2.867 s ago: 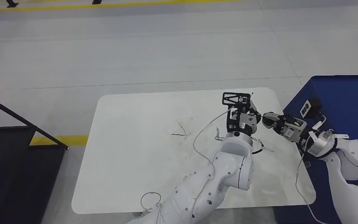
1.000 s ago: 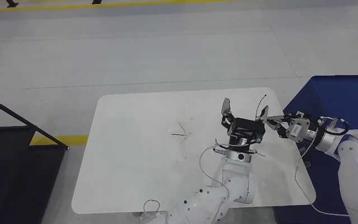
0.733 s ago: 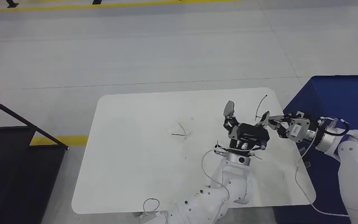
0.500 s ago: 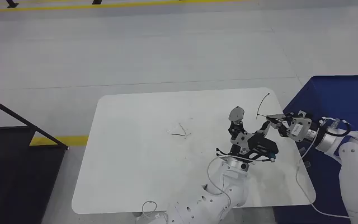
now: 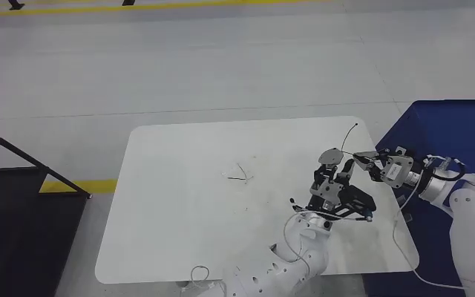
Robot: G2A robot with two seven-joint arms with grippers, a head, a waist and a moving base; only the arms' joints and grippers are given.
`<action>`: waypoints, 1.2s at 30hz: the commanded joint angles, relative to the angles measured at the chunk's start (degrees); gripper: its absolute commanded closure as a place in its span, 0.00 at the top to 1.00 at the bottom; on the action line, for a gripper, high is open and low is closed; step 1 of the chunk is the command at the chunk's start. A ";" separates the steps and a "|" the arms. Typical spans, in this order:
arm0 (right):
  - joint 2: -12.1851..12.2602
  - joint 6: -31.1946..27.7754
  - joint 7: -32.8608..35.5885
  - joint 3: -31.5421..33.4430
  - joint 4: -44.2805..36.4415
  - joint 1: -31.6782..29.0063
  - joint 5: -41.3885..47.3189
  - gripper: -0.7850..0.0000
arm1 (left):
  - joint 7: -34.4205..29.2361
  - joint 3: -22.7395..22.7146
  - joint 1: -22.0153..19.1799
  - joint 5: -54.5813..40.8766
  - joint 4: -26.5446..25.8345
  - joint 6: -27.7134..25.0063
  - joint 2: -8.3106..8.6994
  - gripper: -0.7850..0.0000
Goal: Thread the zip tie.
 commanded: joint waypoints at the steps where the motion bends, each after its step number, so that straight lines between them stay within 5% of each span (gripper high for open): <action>1: 0.00 0.00 0.00 0.00 0.00 0.00 0.00 0.00 | -0.43 0.40 -0.40 -0.49 0.74 -0.20 -0.22 0.45; 11: 0.00 0.00 0.00 0.00 0.00 0.00 0.00 0.00 | -1.98 0.83 -2.10 -2.67 3.20 -0.17 -1.22 0.37; 32: 0.00 0.00 0.00 0.00 0.00 0.00 0.00 0.00 | 0.27 0.60 -2.65 -5.81 4.20 -0.07 -1.56 0.00; 36: 0.00 0.00 0.00 0.00 0.00 0.00 0.00 0.00 | 0.27 0.57 -2.64 -6.08 3.95 -0.30 -1.55 0.00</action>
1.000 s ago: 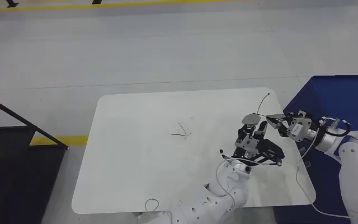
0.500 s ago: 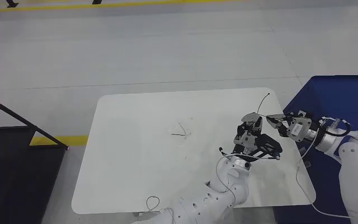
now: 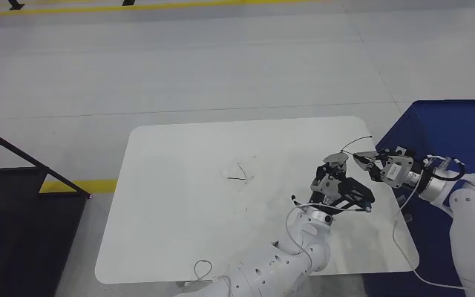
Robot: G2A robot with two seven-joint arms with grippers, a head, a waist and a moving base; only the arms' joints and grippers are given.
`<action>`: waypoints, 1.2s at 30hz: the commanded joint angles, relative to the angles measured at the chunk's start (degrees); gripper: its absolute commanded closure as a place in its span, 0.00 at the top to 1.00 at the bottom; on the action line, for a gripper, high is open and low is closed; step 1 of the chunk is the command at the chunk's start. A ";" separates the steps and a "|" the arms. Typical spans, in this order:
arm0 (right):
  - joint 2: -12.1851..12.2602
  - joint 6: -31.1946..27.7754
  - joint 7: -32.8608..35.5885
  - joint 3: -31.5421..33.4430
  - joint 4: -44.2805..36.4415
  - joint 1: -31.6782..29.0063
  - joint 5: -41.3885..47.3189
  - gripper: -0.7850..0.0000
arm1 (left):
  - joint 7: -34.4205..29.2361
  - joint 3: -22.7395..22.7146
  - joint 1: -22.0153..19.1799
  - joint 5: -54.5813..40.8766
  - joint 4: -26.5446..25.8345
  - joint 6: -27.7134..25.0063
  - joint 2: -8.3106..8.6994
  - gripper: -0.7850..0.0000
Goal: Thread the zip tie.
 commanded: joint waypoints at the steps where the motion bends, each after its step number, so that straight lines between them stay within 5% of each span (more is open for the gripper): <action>1: 0.00 0.00 0.00 0.00 0.00 0.00 0.00 0.00 | 0.01 -0.01 0.01 -0.05 -0.07 -0.08 0.01 0.00; 22: 0.18 -1.74 -2.62 0.22 -0.78 -0.68 3.22 0.00 | -0.24 1.03 0.03 0.28 0.65 -0.61 0.03 0.00; 24: 0.28 -1.83 -2.88 0.09 -0.63 -0.56 3.51 0.00 | 0.93 0.96 0.25 -1.59 -0.27 -0.61 0.15 0.27; 27: 0.42 -1.93 -3.28 -0.16 -0.44 -0.42 3.87 0.00 | 3.09 0.79 0.67 -3.22 -0.83 -0.19 0.41 0.30; 30: 0.59 -1.60 -3.30 -0.45 -0.40 -0.37 4.23 0.00 | 4.53 0.65 0.89 -4.19 -0.90 -0.33 0.57 0.20; 36: 0.67 -1.49 -3.30 -0.51 -0.41 -0.34 4.42 0.00 | 4.30 0.71 0.95 -3.49 -0.55 0.47 0.59 0.21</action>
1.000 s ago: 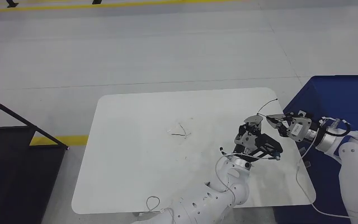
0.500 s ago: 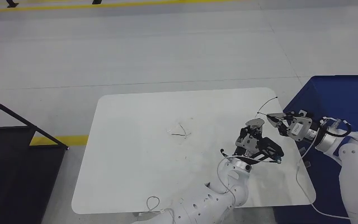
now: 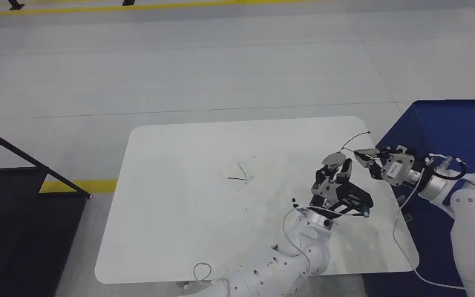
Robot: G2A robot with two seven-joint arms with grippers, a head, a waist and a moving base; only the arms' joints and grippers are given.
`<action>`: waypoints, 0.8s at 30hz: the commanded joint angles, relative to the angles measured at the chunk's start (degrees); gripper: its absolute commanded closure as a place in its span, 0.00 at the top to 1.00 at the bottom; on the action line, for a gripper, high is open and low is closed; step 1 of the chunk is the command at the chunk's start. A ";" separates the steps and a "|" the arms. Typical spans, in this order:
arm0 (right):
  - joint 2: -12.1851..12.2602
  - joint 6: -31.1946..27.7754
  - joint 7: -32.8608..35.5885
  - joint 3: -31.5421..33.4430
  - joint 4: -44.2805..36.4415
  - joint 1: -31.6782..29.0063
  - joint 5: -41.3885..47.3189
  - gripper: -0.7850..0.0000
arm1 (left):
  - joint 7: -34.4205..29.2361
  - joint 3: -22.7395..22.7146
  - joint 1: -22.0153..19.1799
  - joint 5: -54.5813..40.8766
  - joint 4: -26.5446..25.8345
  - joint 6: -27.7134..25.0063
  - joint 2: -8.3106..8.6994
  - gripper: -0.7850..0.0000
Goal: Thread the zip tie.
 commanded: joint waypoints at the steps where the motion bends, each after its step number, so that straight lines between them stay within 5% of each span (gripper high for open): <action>1: 0.00 -0.01 0.00 0.01 0.00 0.00 -0.01 0.00 | -0.53 -0.02 -0.03 0.04 -0.02 0.25 -0.02 0.21; 10: 0.00 -0.01 0.00 0.01 0.00 0.00 -0.01 0.00 | -2.46 -0.02 -0.98 -0.94 0.34 1.70 -0.59 0.19; 16: 0.00 -0.01 0.00 0.01 0.00 0.00 -0.01 0.00 | -2.64 0.42 -1.70 -1.56 0.93 1.96 -0.93 0.00; 24: 0.00 -0.01 0.00 0.01 0.00 0.00 -0.01 0.00 | -2.64 1.06 -2.23 -2.40 1.38 2.51 -1.10 0.00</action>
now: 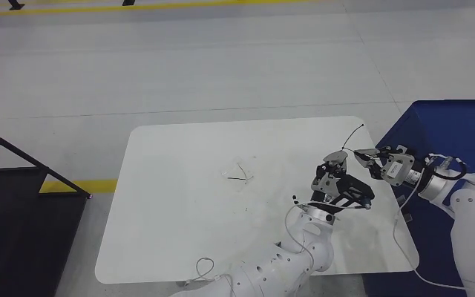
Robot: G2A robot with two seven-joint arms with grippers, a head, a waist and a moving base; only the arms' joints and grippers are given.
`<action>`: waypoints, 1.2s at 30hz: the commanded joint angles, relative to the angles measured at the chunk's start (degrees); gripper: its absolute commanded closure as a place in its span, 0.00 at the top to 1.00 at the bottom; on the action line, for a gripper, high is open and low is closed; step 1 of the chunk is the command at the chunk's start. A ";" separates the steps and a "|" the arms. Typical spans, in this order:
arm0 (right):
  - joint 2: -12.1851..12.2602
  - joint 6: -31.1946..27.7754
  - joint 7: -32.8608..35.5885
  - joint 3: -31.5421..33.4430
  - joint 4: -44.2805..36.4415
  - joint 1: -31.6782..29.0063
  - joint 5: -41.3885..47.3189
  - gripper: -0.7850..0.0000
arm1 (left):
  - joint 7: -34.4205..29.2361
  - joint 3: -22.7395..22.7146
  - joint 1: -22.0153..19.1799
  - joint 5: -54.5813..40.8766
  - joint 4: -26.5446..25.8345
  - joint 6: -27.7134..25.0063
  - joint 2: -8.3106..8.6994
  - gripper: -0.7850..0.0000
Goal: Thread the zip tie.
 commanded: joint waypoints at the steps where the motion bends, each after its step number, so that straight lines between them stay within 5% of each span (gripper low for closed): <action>1: 0.00 0.00 0.00 0.00 0.00 0.00 0.00 0.00 | 0.18 0.18 -0.06 -0.12 0.20 0.06 0.01 0.00; 36: 0.91 -4.52 -4.49 4.13 -1.14 -0.10 7.28 0.00 | -2.32 3.12 0.13 4.83 1.91 -2.33 0.37 0.00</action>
